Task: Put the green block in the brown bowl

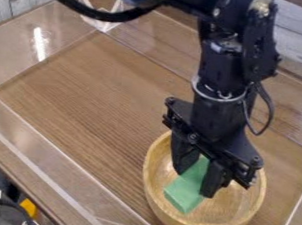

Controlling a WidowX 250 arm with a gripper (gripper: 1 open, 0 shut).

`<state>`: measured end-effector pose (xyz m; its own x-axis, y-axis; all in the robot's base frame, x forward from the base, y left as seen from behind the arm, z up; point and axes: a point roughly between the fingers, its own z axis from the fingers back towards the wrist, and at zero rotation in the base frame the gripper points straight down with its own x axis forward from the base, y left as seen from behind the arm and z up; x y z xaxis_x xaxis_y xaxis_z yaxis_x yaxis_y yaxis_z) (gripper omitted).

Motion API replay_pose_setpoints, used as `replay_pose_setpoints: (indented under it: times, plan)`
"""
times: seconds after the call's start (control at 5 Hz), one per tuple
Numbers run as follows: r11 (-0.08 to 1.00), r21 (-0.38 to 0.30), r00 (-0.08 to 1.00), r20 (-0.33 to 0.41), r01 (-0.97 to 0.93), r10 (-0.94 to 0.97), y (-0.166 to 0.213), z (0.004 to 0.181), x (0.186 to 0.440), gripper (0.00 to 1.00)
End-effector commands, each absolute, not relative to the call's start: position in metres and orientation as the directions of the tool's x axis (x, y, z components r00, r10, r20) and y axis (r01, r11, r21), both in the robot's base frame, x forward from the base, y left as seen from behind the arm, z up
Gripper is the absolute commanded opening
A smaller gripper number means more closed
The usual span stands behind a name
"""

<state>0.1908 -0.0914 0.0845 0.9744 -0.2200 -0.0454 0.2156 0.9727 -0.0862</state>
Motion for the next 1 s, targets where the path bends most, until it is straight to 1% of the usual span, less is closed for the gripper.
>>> replay_pose_setpoints:
  times: [0.0, 0.8]
  plan:
    - [0.974, -0.089, 0.977, -0.025, 0.208, -0.211, -0.0913, 0.0881, 0.1950, 0.00]
    - [0.980, -0.086, 0.982, -0.045, 0.179, -0.184, -0.0867, 0.0815, 0.1954, 0.00]
